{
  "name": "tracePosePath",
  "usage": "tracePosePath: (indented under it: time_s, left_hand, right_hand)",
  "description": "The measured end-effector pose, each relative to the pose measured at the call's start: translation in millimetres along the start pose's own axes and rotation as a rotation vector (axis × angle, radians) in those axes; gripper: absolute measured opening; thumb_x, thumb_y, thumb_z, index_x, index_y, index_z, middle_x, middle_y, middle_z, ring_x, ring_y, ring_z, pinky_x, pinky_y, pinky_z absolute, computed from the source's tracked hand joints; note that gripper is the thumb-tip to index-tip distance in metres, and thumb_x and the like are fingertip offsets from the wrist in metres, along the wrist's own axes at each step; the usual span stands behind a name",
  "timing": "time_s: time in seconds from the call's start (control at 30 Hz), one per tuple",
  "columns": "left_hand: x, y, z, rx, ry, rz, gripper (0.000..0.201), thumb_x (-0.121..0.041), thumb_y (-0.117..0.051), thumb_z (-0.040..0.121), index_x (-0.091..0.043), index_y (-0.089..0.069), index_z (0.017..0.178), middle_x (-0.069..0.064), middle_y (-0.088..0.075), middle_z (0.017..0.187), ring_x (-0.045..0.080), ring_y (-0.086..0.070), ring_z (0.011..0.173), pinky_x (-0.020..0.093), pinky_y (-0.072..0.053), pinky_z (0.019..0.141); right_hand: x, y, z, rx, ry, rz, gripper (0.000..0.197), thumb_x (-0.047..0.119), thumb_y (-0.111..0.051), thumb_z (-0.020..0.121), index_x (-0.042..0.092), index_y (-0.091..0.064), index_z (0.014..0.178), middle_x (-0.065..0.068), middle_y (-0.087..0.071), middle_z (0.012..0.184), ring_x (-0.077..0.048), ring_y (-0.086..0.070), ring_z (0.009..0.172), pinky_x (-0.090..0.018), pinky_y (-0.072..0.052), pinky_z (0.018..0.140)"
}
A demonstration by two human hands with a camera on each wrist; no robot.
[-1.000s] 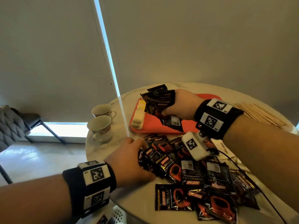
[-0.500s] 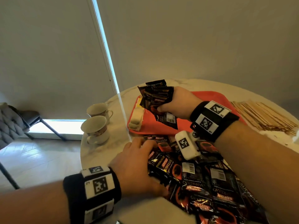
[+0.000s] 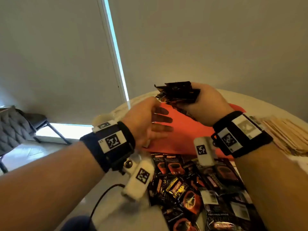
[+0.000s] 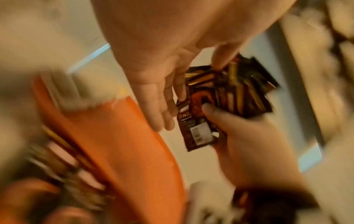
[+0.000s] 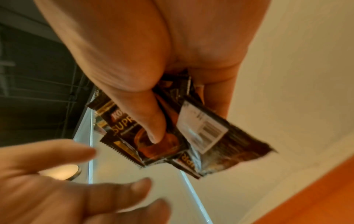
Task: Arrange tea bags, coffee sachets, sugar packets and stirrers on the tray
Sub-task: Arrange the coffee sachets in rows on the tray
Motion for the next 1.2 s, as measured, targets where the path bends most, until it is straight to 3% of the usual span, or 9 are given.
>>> tracePosePath:
  time_s: [0.17, 0.3, 0.37, 0.47, 0.6, 0.7, 0.8, 1.03, 1.2]
  left_hand:
    - [-5, -17, 49, 0.425, 0.115, -0.464, 0.112, -0.096, -0.029, 0.083, -0.007, -0.059, 0.143, 0.027, -0.066, 0.135, 0.052, -0.067, 0.116, 0.059, -0.052, 0.101]
    - [-6, -32, 61, 0.478, 0.057, -0.589, 0.067, -0.069, -0.041, 0.099, -0.012, -0.067, 0.124, 0.019, -0.072, 0.118, 0.039, -0.07, 0.103, 0.058, -0.048, 0.101]
    - [-5, -31, 67, 0.425, 0.003, -0.603, 0.041, -0.045, -0.048, 0.1, -0.012, -0.067, 0.114, 0.016, -0.072, 0.108, 0.034, -0.07, 0.098, 0.05, -0.058, 0.088]
    - [0, -27, 77, 0.4, -0.048, -0.646, 0.029, -0.027, -0.055, 0.095, -0.009, -0.075, 0.104, 0.014, -0.073, 0.103, 0.029, -0.074, 0.092, 0.039, -0.063, 0.076]
    - [9, -20, 88, 0.395, -0.028, -0.65, 0.028, -0.008, -0.054, 0.089, -0.004, -0.068, 0.112, 0.018, -0.072, 0.099, 0.031, -0.073, 0.087, 0.042, -0.06, 0.083]
    - [15, -15, 94, 0.33, -0.039, -0.633, 0.048, -0.004, -0.058, 0.081, 0.002, -0.063, 0.129, 0.024, -0.069, 0.11, 0.038, -0.069, 0.1, 0.051, -0.054, 0.096]
    - [18, -13, 96, 0.31, -0.08, -0.651, 0.052, 0.003, -0.056, 0.078, 0.005, -0.063, 0.13, 0.026, -0.069, 0.111, 0.039, -0.072, 0.096, 0.048, -0.062, 0.087]
    - [19, -9, 86, 0.479, -0.111, -0.689, 0.038, 0.003, -0.051, 0.082, 0.001, -0.068, 0.116, 0.022, -0.072, 0.104, 0.035, -0.073, 0.097, 0.045, -0.06, 0.088]
    - [19, -5, 83, 0.504, -0.179, -0.751, 0.039, -0.003, -0.054, 0.082, 0.002, -0.071, 0.117, 0.022, -0.069, 0.111, 0.037, -0.069, 0.103, 0.05, -0.054, 0.098]
  right_hand:
    - [-6, -4, 11, 0.047, 0.154, -0.039, 0.048, -0.003, -0.067, 0.085, 0.035, -0.073, 0.113, 0.02, -0.068, 0.104, 0.005, -0.06, 0.097, 0.002, -0.037, 0.081]
    - [-17, -8, 15, 0.088, 0.18, -0.011, 0.061, -0.007, -0.066, 0.078, 0.044, -0.066, 0.109, 0.025, -0.066, 0.106, 0.009, -0.059, 0.102, -0.01, -0.044, 0.087]
    - [-21, -10, 15, 0.116, 0.19, -0.015, 0.059, -0.001, -0.067, 0.076, 0.045, -0.063, 0.114, 0.025, -0.064, 0.11, 0.007, -0.059, 0.105, -0.028, -0.048, 0.096]
    - [-23, -13, 13, 0.202, 0.172, -0.067, 0.055, 0.024, -0.067, 0.074, 0.047, -0.053, 0.123, 0.031, -0.06, 0.118, 0.006, -0.055, 0.112, -0.055, -0.039, 0.11]
    - [-25, -14, 12, 0.355, 0.147, -0.007, 0.065, 0.048, -0.083, 0.068, 0.043, -0.048, 0.123, 0.027, -0.059, 0.126, -0.001, -0.06, 0.116, -0.042, -0.048, 0.104]
    - [-30, -17, 10, 0.423, 0.11, 0.094, 0.088, 0.047, -0.095, 0.06, 0.044, -0.048, 0.134, 0.028, -0.054, 0.135, 0.005, -0.055, 0.124, -0.019, -0.047, 0.103]
    - [-30, -19, 11, 0.343, 0.164, 0.031, 0.1, 0.044, -0.096, 0.059, 0.04, -0.044, 0.145, 0.025, -0.053, 0.137, 0.013, -0.049, 0.124, -0.003, -0.037, 0.098]
    - [-15, -20, 12, 0.315, 0.218, -0.055, 0.067, 0.04, -0.096, 0.061, 0.036, -0.063, 0.119, 0.024, -0.045, 0.128, 0.008, -0.05, 0.117, -0.007, -0.041, 0.095]
    - [-14, -18, 11, 0.369, 0.213, 0.008, 0.063, 0.045, -0.095, 0.058, 0.038, -0.061, 0.111, 0.028, -0.018, 0.16, 0.017, -0.026, 0.14, -0.006, -0.036, 0.104]
Point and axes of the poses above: each hand's wrist, its own z-axis towards the middle knuckle, its own y-axis out of the back of the hand, x = y × z, the point moved 2 cm from there along z, towards the middle knuckle
